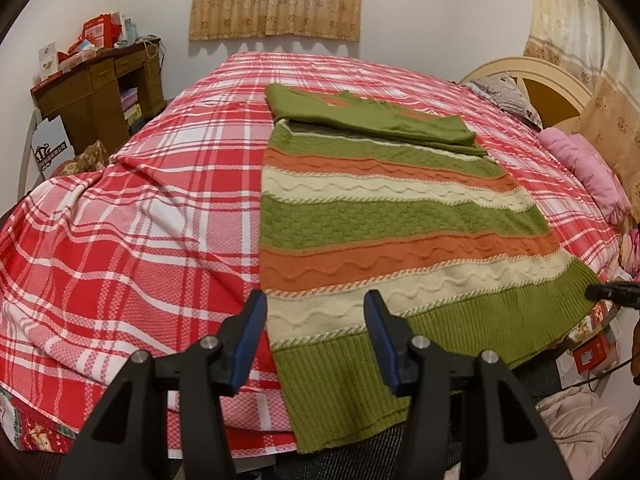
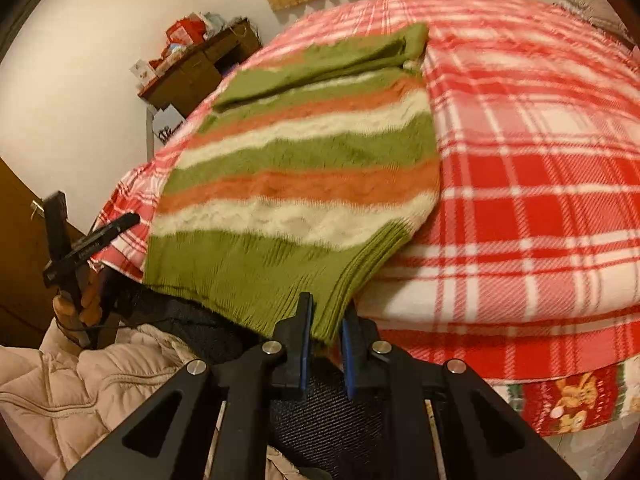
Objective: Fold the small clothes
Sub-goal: 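Grasp a corner of the ribbed hem with the right gripper, then lift the hem corner with the right gripper while the left gripper grasps the hem beside it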
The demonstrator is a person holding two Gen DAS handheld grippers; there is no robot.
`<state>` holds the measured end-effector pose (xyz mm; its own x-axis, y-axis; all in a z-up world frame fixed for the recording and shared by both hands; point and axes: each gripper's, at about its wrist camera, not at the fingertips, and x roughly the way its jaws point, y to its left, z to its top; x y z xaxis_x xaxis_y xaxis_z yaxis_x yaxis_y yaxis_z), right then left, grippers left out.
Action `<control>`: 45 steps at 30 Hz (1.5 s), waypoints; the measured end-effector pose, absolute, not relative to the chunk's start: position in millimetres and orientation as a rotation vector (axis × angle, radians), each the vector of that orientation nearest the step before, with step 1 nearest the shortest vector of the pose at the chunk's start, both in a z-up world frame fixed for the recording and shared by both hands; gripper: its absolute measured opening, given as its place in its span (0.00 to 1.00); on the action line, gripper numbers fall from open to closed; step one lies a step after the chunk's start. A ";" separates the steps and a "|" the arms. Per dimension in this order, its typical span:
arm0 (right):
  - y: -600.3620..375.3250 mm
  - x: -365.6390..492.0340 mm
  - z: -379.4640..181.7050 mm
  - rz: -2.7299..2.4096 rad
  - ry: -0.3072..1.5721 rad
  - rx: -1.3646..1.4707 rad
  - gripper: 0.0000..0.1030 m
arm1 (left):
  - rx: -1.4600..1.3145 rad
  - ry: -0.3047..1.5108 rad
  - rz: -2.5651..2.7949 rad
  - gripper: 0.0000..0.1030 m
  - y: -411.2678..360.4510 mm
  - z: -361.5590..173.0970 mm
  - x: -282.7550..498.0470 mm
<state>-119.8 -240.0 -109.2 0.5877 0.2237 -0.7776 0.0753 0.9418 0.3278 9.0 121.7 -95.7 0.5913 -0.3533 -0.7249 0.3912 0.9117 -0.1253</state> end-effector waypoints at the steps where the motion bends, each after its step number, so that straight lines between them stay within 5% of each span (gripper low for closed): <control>1: -244.3 -120.1 -107.4 0.058 0.936 0.330 0.13 | 0.048 0.832 -0.432 0.51 121.9 -95.5 9.1; 12: -282.5 -102.6 -145.6 -0.002 0.950 0.583 0.15 | 0.042 0.841 -0.407 0.52 125.1 -98.5 10.2; 19: -274.8 -105.7 -142.3 0.023 0.922 0.573 0.36 | 0.037 0.847 -0.404 0.58 125.9 -101.0 12.0; 25: -273.2 -109.2 -134.6 -0.098 0.877 0.486 0.37 | 0.037 0.826 -0.382 0.68 130.2 -98.5 12.6; 35: -247.2 -94.9 -163.5 0.106 1.003 0.539 0.38 | 0.027 0.846 -0.379 0.68 132.2 -103.4 16.0; 36: -245.2 -94.2 -165.2 0.099 1.003 0.532 0.38 | 0.030 0.843 -0.380 0.68 132.0 -102.7 15.4; 39: -249.4 -91.8 -167.4 0.091 1.024 0.551 0.10 | 0.030 0.838 -0.381 0.68 132.0 -101.6 15.7; 45: -251.5 -82.1 -141.2 0.307 0.960 0.753 0.10 | 0.041 0.819 -0.364 0.68 136.8 -95.8 19.7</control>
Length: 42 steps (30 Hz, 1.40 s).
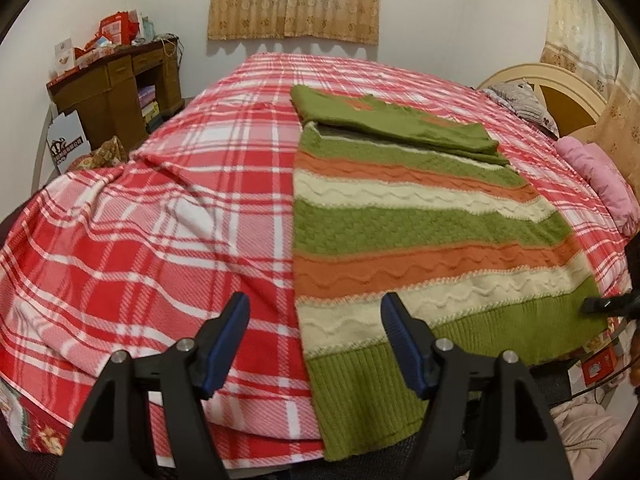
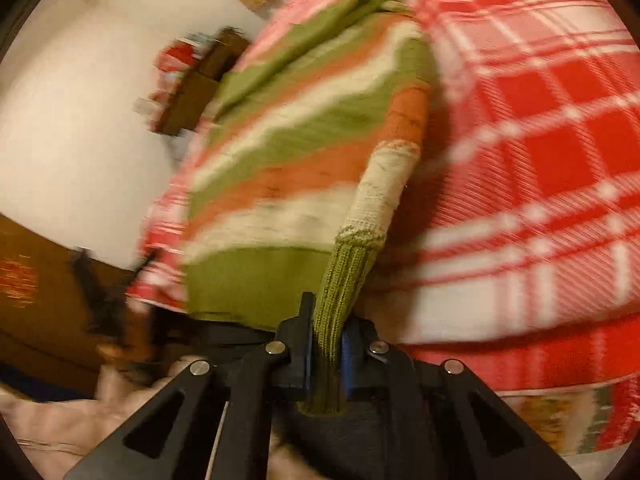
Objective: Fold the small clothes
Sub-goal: 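Lift the hem corner with the right gripper while the left gripper grasps the hem beside it, then lift the ribbed hem with both grippers and fold it toward the collar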
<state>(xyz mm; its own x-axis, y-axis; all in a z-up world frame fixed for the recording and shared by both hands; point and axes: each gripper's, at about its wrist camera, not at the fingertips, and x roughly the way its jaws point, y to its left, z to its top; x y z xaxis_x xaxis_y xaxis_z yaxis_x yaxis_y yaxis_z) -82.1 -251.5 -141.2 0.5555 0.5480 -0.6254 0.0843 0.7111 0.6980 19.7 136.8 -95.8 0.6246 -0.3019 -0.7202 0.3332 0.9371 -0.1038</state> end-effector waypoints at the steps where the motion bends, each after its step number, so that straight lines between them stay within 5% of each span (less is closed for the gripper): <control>1: -251.3 -76.4 -132.2 0.334 0.937 0.764 0.10 | 0.037 0.810 -0.359 0.68 139.1 -92.6 22.8; 11: -312.5 18.7 -112.4 0.173 0.736 0.886 0.10 | 0.006 0.740 -0.323 0.69 158.4 -63.6 63.3; 21: -321.8 43.8 -151.6 0.034 0.775 0.909 0.09 | -0.003 0.821 -0.462 0.69 156.1 -83.7 81.9; 23: -331.2 38.8 -152.1 0.035 0.783 0.891 0.09 | 0.045 0.831 -0.508 0.78 142.9 -91.2 81.7; 28: -335.2 44.6 -157.0 0.039 0.783 0.902 0.10 | 0.056 0.841 -0.521 0.78 119.1 -103.5 86.1; 36: -334.3 46.2 -158.0 0.048 0.783 0.877 0.10 | 0.010 0.884 -0.552 0.47 108.7 -114.2 85.0; 39: -336.6 46.3 -160.0 0.055 0.780 0.904 0.10 | 0.038 0.888 -0.544 0.17 102.3 -117.3 84.1; 42: -339.4 46.5 -162.2 0.061 0.777 0.931 0.10 | 0.030 0.882 -0.536 0.15 100.0 -116.7 85.6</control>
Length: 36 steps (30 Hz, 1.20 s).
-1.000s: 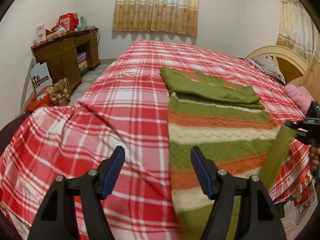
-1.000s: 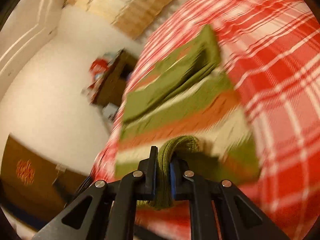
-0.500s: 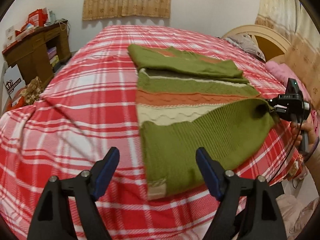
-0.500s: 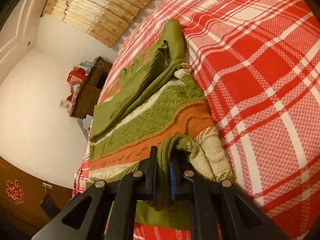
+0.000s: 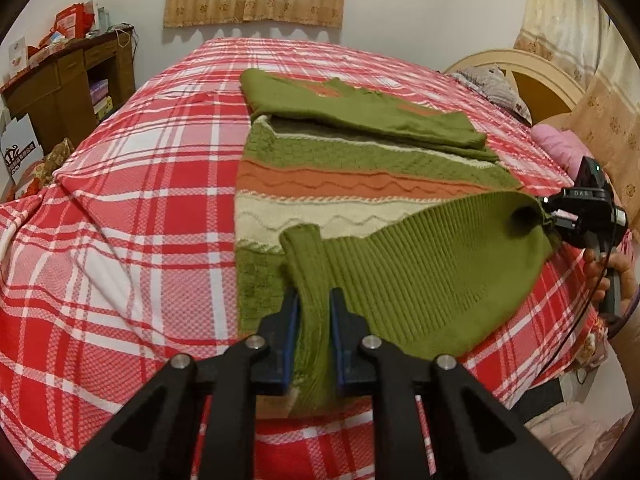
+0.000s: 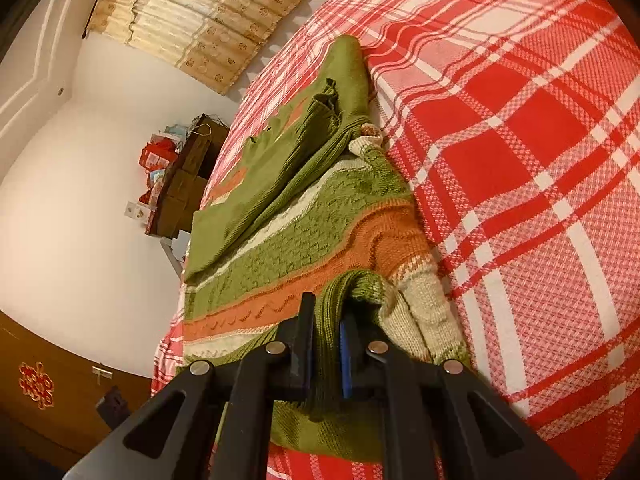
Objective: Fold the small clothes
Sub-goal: 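Lift the ribbed hem with both grippers and fold it toward the collar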
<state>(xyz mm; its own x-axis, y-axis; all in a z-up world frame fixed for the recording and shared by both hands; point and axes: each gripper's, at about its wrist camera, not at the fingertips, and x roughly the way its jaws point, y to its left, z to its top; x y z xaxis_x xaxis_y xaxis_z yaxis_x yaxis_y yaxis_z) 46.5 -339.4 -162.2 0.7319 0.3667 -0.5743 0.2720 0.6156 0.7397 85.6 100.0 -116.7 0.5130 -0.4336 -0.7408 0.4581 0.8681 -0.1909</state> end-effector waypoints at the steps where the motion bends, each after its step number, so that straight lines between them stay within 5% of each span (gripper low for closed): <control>1: -339.5 46.6 -162.1 0.063 0.777 0.933 0.10 | 0.016 0.883 -0.536 0.15 100.3 -116.4 87.5; 8: -343.9 50.9 -160.9 0.093 0.785 0.988 0.12 | -0.038 0.956 -0.560 0.29 95.7 -125.4 99.0; 11: -360.6 52.5 -155.3 0.191 0.709 1.127 0.14 | -0.013 0.944 -0.542 0.26 91.9 -123.8 96.8; 14: -384.1 43.7 -142.4 0.207 0.567 1.208 0.40 | -0.027 0.925 -0.506 0.13 95.3 -123.9 97.3; 15: -390.5 38.2 -137.3 0.178 0.523 1.202 0.61 | -0.045 0.923 -0.502 0.12 97.6 -123.9 98.3; 16: -396.9 29.5 -129.1 0.128 0.470 1.165 0.70 | -0.055 0.923 -0.496 0.12 99.2 -124.4 99.4; 22: -355.2 26.7 -91.2 0.138 0.531 0.725 0.70 | -0.041 0.916 -0.505 0.13 96.5 -124.5 98.7; 28: -280.6 65.1 -107.6 0.134 0.735 0.267 0.70 | -0.068 0.924 -0.566 0.44 89.6 -123.5 100.5; 31: -268.0 85.7 -126.7 0.136 0.811 0.173 0.70 | -0.006 0.915 -0.551 0.48 79.3 -122.8 97.2; 33: -260.3 91.8 -139.5 0.140 0.848 0.111 0.70 | 0.010 0.910 -0.540 0.47 77.3 -122.9 95.8; 36: -245.3 93.8 -141.8 0.083 0.854 -0.060 0.52 | 0.024 0.902 -0.500 0.16 79.3 -122.8 95.8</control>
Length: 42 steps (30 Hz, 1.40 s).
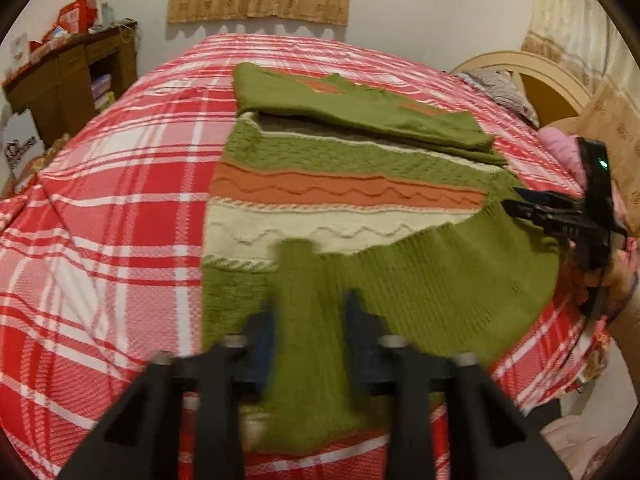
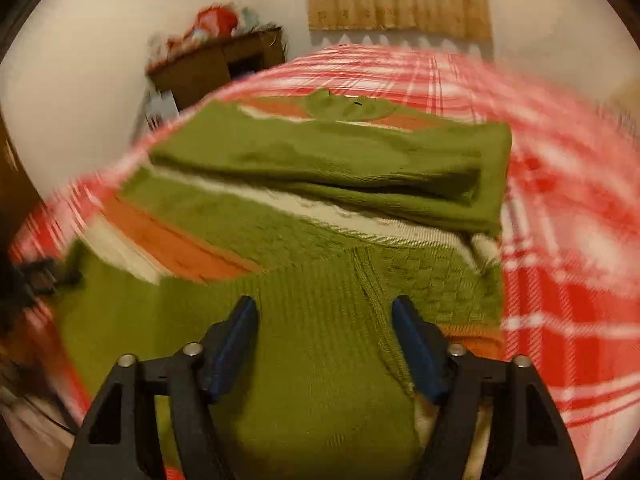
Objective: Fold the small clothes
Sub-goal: 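Lift the ribbed hem with both grippers and fold it toward the collar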
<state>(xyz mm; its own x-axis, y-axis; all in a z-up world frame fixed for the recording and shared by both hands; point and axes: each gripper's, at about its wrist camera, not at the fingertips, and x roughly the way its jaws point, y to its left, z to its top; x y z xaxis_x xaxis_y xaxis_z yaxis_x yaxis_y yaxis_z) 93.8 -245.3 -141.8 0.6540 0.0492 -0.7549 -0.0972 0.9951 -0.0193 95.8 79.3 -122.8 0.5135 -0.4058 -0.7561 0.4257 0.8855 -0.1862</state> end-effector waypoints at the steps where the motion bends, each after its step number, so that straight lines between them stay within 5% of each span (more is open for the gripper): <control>1: -246.3 93.3 -138.9 0.086 0.862 -0.052 0.23 | -0.004 0.910 -0.505 0.15 83.0 -122.3 96.7; 2: -247.6 90.8 -136.8 0.089 0.874 -0.035 0.13 | -0.032 0.917 -0.504 0.12 86.9 -122.0 98.2; 20: -246.4 49.3 -44.6 -0.078 0.566 0.043 0.12 | -0.034 0.767 -0.425 0.11 83.0 -65.0 136.7; 42: -298.1 142.1 -37.4 -0.208 0.562 0.136 0.12 | -0.050 0.731 -0.336 0.11 21.1 -32.2 261.1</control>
